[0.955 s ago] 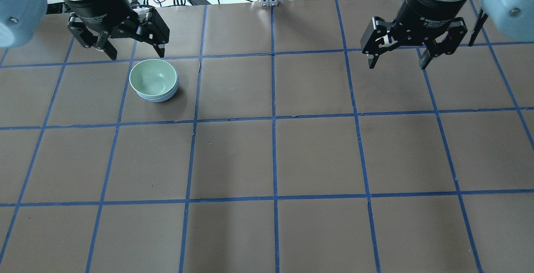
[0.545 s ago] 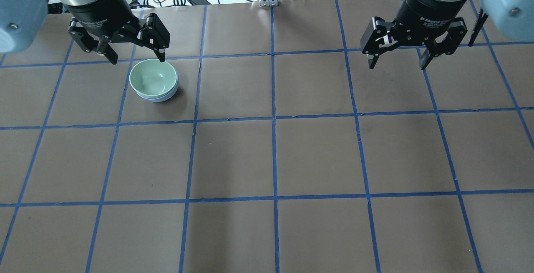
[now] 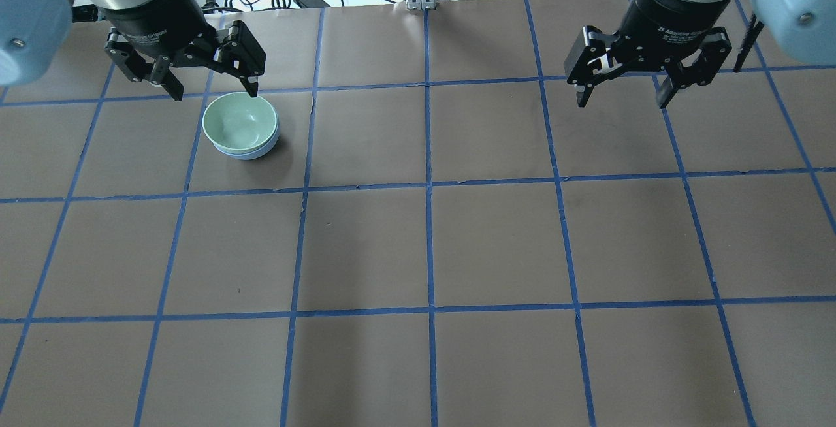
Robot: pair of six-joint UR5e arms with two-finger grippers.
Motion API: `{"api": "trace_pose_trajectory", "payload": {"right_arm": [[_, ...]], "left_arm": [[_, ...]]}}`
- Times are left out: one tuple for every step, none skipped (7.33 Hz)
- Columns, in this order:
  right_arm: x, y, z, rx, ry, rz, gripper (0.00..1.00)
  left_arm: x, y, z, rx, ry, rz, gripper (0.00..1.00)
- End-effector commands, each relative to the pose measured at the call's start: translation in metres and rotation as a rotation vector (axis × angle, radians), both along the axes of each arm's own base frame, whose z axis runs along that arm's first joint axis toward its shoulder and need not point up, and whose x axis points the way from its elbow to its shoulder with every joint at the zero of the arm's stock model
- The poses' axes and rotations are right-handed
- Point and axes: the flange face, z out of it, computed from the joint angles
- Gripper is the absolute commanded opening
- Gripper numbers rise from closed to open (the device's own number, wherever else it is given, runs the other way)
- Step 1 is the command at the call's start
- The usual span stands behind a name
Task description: Stack green bowl on blue bowl
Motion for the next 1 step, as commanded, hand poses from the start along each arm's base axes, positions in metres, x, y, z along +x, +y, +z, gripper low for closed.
{"api": "trace_pose_trajectory", "payload": {"right_arm": [[0.0000,0.0001,0.0000,0.001,0.000,0.000,1.00]], "left_arm": [[0.0000,0.0028,0.0048,-0.009,0.000,0.000,1.00]]}}
